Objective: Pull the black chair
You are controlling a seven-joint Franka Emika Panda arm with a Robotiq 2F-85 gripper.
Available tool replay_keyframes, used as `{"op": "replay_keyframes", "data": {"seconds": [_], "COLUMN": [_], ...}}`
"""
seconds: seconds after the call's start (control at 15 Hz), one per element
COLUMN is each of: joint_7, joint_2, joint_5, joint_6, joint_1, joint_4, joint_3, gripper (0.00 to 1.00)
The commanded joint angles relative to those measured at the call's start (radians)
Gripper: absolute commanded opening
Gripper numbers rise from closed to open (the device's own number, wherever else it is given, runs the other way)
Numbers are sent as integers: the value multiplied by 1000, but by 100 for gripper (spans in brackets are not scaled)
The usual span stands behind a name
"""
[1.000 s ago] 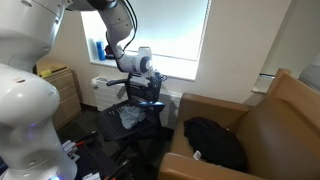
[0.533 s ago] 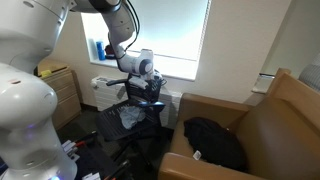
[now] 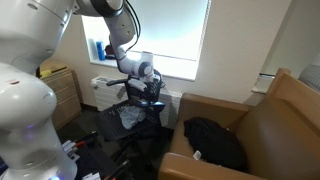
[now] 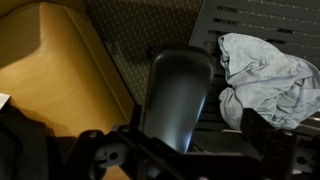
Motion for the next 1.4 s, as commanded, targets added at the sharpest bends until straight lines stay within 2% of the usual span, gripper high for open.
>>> {"op": "replay_keyframes", "data": {"seconds": [0.0,0.07,0.33,0.6,0.67,0.8,1.07,1.13,1.33], "joint_7": [-49,-16,-20,41,53,61,46,48,51], "joint_2": [109,51,96,95,94,96,94,93,93], "joint_5": [61,30,37,-32,-46,-62,-49,-45,-47], "joint_6": [-28,-8,-11,27,27,20,10,9,8], "joint_1": [-48,-17,-27,35,48,54,44,41,42], "joint_4": [93,33,73,64,61,62,64,63,61], "joint_3": [51,19,21,-64,-80,-94,-76,-72,-75], "gripper": [100,100,100,100,80,66,39,34,34]}}
